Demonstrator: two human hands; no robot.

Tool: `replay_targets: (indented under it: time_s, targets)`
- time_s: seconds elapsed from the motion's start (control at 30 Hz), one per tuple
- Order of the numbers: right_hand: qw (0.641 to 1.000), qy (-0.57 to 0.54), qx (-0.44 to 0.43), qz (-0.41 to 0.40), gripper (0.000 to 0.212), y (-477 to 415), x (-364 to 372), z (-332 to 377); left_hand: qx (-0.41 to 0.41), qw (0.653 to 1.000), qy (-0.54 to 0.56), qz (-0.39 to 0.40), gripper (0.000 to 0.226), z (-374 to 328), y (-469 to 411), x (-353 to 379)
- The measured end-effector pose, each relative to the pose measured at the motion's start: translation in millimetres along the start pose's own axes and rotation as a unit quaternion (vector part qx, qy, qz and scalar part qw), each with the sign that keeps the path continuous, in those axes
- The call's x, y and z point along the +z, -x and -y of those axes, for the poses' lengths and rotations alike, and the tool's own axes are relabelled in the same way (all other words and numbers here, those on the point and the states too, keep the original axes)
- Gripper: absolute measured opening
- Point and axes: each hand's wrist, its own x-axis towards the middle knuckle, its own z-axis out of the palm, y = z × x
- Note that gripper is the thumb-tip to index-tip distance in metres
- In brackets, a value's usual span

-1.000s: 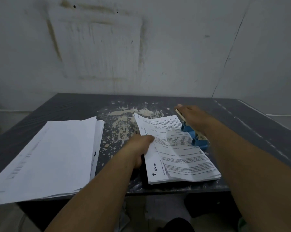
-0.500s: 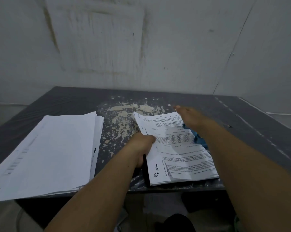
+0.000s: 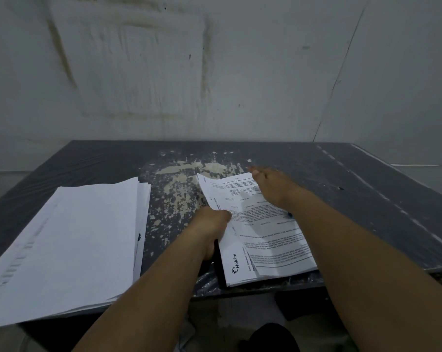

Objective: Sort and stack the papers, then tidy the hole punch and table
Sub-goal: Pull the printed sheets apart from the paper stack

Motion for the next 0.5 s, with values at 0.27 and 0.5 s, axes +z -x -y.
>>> replay_targets:
  time_s: [0.27, 0.5]
  targets:
    - [0.995, 0.092, 0.020, -0.016, 0.059, 1, 5, 3, -0.010, 1.000, -0.006, -0.003, 0.027, 1, -4, 0]
    - [0.988, 0.152, 0.038, 0.003, 0.049, 9, 2, 13, -0.027, 0.999, -0.021, -0.006, 0.015, -3, -4, 2]
